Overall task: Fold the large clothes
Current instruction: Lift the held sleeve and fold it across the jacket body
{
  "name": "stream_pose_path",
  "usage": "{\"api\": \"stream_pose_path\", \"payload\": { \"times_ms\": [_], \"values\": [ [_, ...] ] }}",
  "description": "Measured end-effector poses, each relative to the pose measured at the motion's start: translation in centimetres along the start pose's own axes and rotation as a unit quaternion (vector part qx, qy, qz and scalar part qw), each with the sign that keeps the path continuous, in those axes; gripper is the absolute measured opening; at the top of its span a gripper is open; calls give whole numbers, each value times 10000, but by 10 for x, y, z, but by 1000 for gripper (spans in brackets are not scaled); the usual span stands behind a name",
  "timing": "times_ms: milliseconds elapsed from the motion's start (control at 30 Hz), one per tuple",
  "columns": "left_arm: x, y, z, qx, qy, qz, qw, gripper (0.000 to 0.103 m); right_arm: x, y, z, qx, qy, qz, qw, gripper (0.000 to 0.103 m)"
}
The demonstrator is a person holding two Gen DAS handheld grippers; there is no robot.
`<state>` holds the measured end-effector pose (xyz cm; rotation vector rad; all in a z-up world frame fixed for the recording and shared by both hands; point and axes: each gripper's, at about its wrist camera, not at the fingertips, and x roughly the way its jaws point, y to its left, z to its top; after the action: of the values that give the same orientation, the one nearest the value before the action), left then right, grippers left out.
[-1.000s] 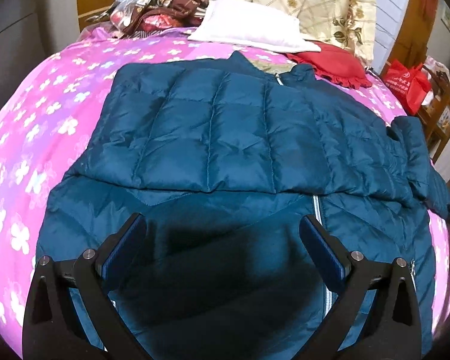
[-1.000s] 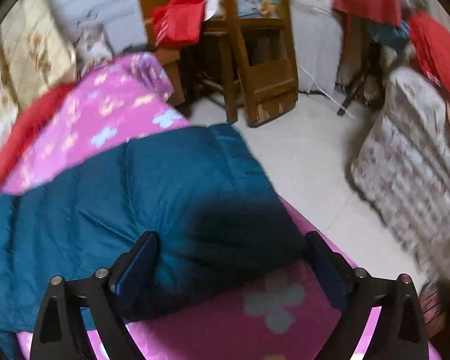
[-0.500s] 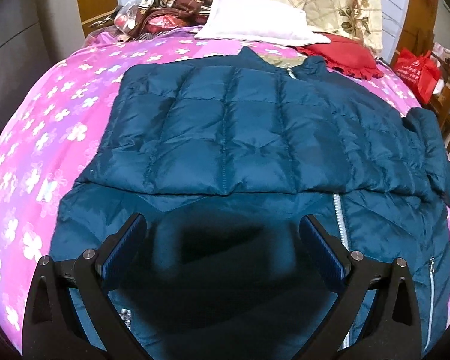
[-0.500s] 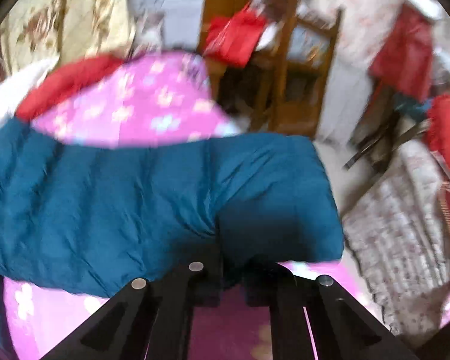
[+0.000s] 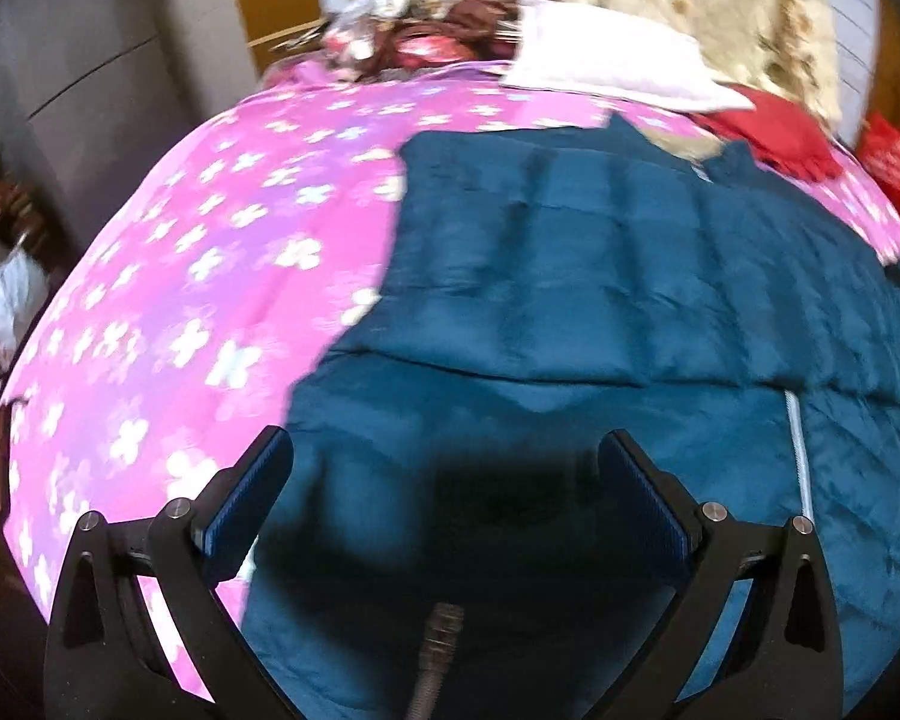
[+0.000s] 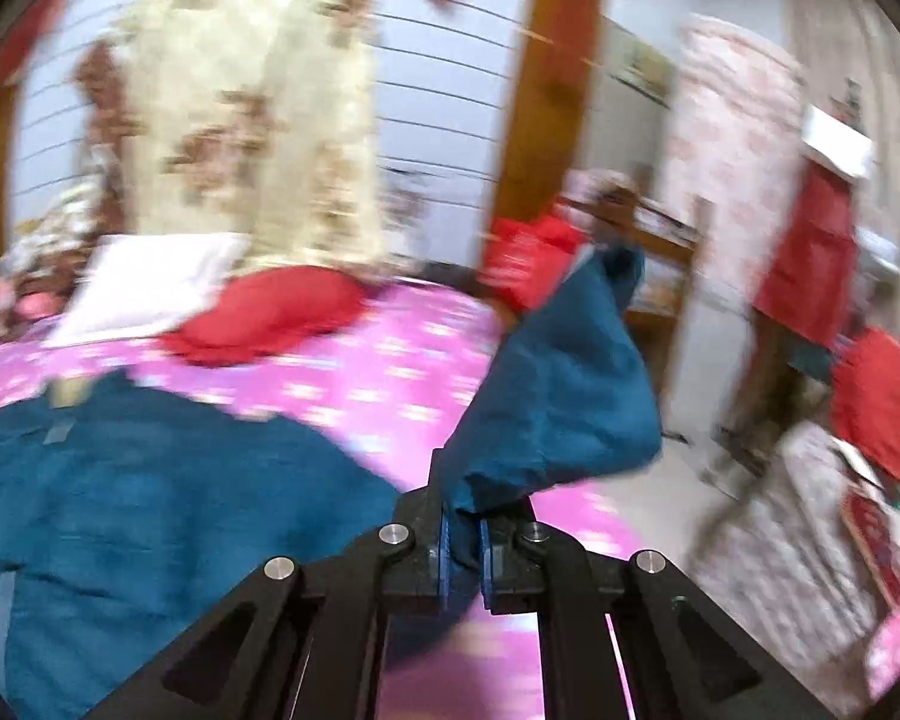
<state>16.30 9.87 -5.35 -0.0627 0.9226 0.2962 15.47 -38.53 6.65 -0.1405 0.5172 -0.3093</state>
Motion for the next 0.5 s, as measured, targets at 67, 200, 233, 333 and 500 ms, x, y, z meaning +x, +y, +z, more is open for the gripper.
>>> {"api": "stream_pose_path", "payload": {
  "times_ms": [67, 200, 233, 333, 500],
  "values": [
    [12, 9, 2, -213, 135, 8, 9997, 102, 5, 51, -8, -117, 20, 430, 9990, 6],
    [32, 14, 11, -424, 374, 86, 9984, 102, 23, 159, -44, -321, 268, 1203, 9919, 6],
    [31, 13, 13, -428, 359, 89, 9984, 102, 27, 185, -53, -353, 364, 1426, 9885, 6],
    [28, 11, 19, -419, 305, -38, 9987, 102, 33, 246, -75, -516, 574, 1965, 9775, 6],
    [27, 8, 23, -452, 273, -137, 9985, 102, 45, 293, -85, -919, 874, 2714, 9541, 8]
  ]
}}
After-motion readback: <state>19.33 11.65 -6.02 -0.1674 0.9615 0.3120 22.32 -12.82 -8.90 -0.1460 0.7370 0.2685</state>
